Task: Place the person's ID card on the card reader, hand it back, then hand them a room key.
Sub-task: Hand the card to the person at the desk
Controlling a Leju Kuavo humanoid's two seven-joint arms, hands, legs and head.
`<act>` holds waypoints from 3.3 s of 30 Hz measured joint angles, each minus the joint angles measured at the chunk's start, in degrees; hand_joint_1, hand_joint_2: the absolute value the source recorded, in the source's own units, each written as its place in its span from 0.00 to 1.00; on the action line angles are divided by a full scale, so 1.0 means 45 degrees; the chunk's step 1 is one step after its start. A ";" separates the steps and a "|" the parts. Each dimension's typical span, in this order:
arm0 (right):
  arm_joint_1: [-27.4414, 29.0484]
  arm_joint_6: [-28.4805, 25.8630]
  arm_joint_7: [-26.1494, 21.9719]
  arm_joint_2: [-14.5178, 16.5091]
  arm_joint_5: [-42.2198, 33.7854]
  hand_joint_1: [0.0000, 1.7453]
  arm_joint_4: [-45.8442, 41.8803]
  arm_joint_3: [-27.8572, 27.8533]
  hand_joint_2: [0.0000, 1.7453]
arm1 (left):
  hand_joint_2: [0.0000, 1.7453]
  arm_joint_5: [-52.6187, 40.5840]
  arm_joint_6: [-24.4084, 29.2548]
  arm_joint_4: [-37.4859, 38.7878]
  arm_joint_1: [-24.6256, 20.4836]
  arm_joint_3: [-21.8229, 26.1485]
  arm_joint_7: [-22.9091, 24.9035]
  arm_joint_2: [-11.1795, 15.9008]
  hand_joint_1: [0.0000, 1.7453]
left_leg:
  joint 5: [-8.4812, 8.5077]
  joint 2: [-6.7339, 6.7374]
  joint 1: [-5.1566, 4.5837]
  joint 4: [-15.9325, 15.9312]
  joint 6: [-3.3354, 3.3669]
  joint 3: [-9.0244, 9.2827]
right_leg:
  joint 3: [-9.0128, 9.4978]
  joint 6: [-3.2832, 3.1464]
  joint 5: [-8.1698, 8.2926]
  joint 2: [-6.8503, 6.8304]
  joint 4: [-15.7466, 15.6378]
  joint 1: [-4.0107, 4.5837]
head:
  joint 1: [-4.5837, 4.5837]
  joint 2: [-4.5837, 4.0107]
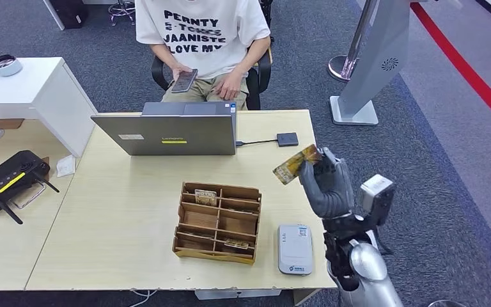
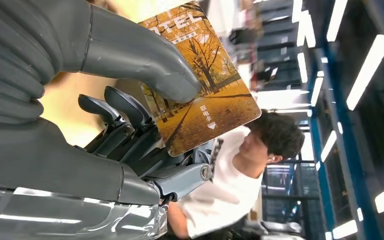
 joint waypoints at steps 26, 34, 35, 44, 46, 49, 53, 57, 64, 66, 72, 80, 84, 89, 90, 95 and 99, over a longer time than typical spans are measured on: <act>-0.6570 -0.2267 0.3003 0.0712 0.5108 1.00 0.5124 0.3103 1.00 | 0.00 -0.1832 0.5660 0.1361 -0.2164 -0.5091 0.3547 -0.0330 0.00 | 0.0151 -0.0035 -0.0001 0.0003 -0.0028 -0.0102 | -0.0091 -0.0043 0.0124 -0.0033 0.0010 0.0003 | 0.0000 0.0000; -0.9087 -0.3791 0.4531 0.1279 0.8311 1.00 0.7781 0.3254 1.00 | 0.00 -0.1830 0.5459 0.1471 -0.2306 -0.7341 0.3734 -0.0713 0.00 | 0.0152 -0.0029 -0.0006 0.0012 -0.0030 -0.0123 | -0.0129 -0.0052 0.0139 -0.0021 0.0005 0.0003 | -0.0001 0.0000; -0.9286 -0.3956 0.4642 0.1310 0.8832 1.00 0.8114 0.3246 1.00 | 0.00 -0.1829 0.5429 0.1471 -0.2326 -0.7522 0.3765 -0.0741 0.00 | 0.0151 -0.0029 -0.0006 0.0011 -0.0030 -0.0126 | -0.0132 -0.0052 0.0139 -0.0021 0.0005 0.0003 | -0.0002 0.0000; -0.9977 -0.5288 0.5074 0.1508 1.2592 1.00 1.0550 0.3231 1.00 | 0.00 -0.1812 0.5230 0.1471 -0.2479 -0.8637 0.3960 -0.0952 0.00 | 0.0152 -0.0027 -0.0005 0.0011 -0.0030 -0.0130 | -0.0138 -0.0051 0.0139 -0.0020 0.0005 0.0005 | 0.0000 0.0000; -0.9978 -0.5466 0.5132 0.1534 1.3135 1.00 1.0834 0.3231 1.00 | 0.00 -0.1804 0.5226 0.1471 -0.2492 -0.8784 0.3967 -0.0974 0.00 | 0.0152 -0.0027 -0.0004 0.0011 -0.0030 -0.0130 | -0.0140 -0.0052 0.0139 -0.0019 0.0005 0.0005 | 0.0000 0.0000; -0.9972 -0.5666 0.5347 0.1539 1.4143 1.00 1.1173 0.3239 1.00 | 0.00 -0.1790 0.5207 0.1471 -0.2499 -0.8992 0.3979 -0.1010 0.00 | 0.0152 -0.0027 -0.0005 0.0011 -0.0030 -0.0136 | -0.0146 -0.0052 0.0139 -0.0019 0.0005 0.0005 | -0.0001 0.0000; -0.9940 -0.5997 0.5570 0.1537 1.5720 0.45 1.1526 0.3282 1.00 | 0.00 -0.1742 0.5185 0.1471 -0.2499 -0.9243 0.3990 -0.1031 0.00 | 0.0152 -0.0028 -0.0005 0.0012 -0.0030 -0.0146 | -0.0156 -0.0052 0.0139 -0.0019 0.0006 0.0005 | 0.0000 0.0000; -0.9912 -0.6146 0.5646 0.1542 1.6781 0.00 1.1757 0.3353 1.00 | 0.00 -0.1655 0.5181 0.1471 -0.2510 -0.9441 0.4022 -0.1033 0.00 | 0.0150 -0.0027 -0.0005 0.0011 -0.0030 -0.0152 | -0.0162 -0.0053 0.0138 -0.0019 0.0005 0.0006 | 0.0000 0.0000; -0.9673 -0.6056 0.5282 0.1618 1.6683 0.00 1.1888 0.3328 0.50 | 0.00 -0.1391 0.5197 0.1471 -0.2516 -0.9601 0.4026 -0.1036 0.00 | 0.0148 -0.0026 -0.0005 0.0010 -0.0031 -0.0152 | -0.0161 -0.0052 0.0134 -0.0019 0.0005 0.0006 | -0.0001 0.0000; -0.9491 -0.5998 0.4968 0.1661 1.6229 0.00 1.1753 0.3228 0.00 | 0.00 -0.1282 0.5227 0.1471 -0.2510 -0.9640 0.4025 -0.1035 0.00 | 0.0148 -0.0027 -0.0004 0.0010 -0.0031 -0.0151 | -0.0160 -0.0052 0.0135 -0.0019 0.0006 0.0006 | -0.0001 0.0000; -0.8435 -0.5806 0.3770 0.1896 1.3768 0.00 1.0337 0.2646 0.00 | 0.00 -0.0819 0.5448 0.1471 -0.2458 -0.9675 0.3947 -0.1031 0.00 | 0.0148 -0.0027 -0.0002 0.0009 -0.0032 -0.0152 | -0.0161 -0.0053 0.0132 -0.0019 0.0006 0.0008 | -0.0001 0.0000; -0.5890 -0.5056 0.2686 0.2062 0.8937 0.00 0.6508 0.2387 0.00 | 0.00 0.0427 0.6036 0.1471 -0.2212 -0.9595 0.3659 -0.1002 0.00 | 0.0136 -0.0029 -0.0002 0.0005 -0.0022 -0.0159 | -0.0166 -0.0041 0.0110 -0.0021 0.0003 0.0009 | -0.0001 0.0000; -0.4791 -0.4964 0.2293 0.2049 0.7069 0.00 0.5207 0.2367 0.00 | 0.00 0.1189 0.6417 0.1471 -0.2151 -0.9302 0.3439 -0.0970 0.00 | 0.0136 -0.0028 -0.0003 0.0005 -0.0022 -0.0158 | -0.0167 -0.0040 0.0110 -0.0021 0.0000 0.0008 | 0.0000 0.0000; -0.3754 -0.4964 0.1923 0.1926 0.5945 0.00 0.4481 0.2265 0.00 | 0.00 0.1835 0.6688 0.1471 -0.2144 -0.8890 0.3139 -0.0918 0.00 | 0.0136 -0.0027 -0.0003 0.0005 -0.0022 -0.0158 | -0.0166 -0.0040 0.0111 -0.0020 0.0001 0.0008 | -0.0001 0.0000; -0.3608 -0.4964 0.1878 0.1899 0.5857 0.00 0.4405 0.2236 0.00 | 0.00 0.1881 0.6716 0.1471 -0.2144 -0.8825 0.3113 -0.0908 0.00 | 0.0136 -0.0026 -0.0003 0.0005 -0.0022 -0.0158 | -0.0166 -0.0040 0.0111 -0.0020 0.0001 0.0008 | -0.0001 0.0000; -0.3163 -0.4856 0.1818 0.1751 0.5516 0.00 0.4155 0.2166 0.00 | 0.00 0.2246 0.6859 0.1471 -0.2145 -0.8587 0.2817 -0.0895 0.00 | 0.0136 -0.0026 -0.0003 0.0005 -0.0022 -0.0157 | -0.0167 -0.0040 0.0110 -0.0019 0.0001 0.0008 | -0.0002 0.0000; -0.2634 -0.4467 0.1590 0.1471 0.4776 0.00 0.3965 0.2162 0.00 | 0.00 0.2858 0.7028 0.1471 -0.2133 -0.8265 0.2231 -0.0898 0.00 | 0.0135 -0.0029 -0.0003 0.0005 -0.0021 -0.0160 | -0.0166 -0.0040 0.0109 -0.0022 0.0000 0.0008 | -0.0001 0.0000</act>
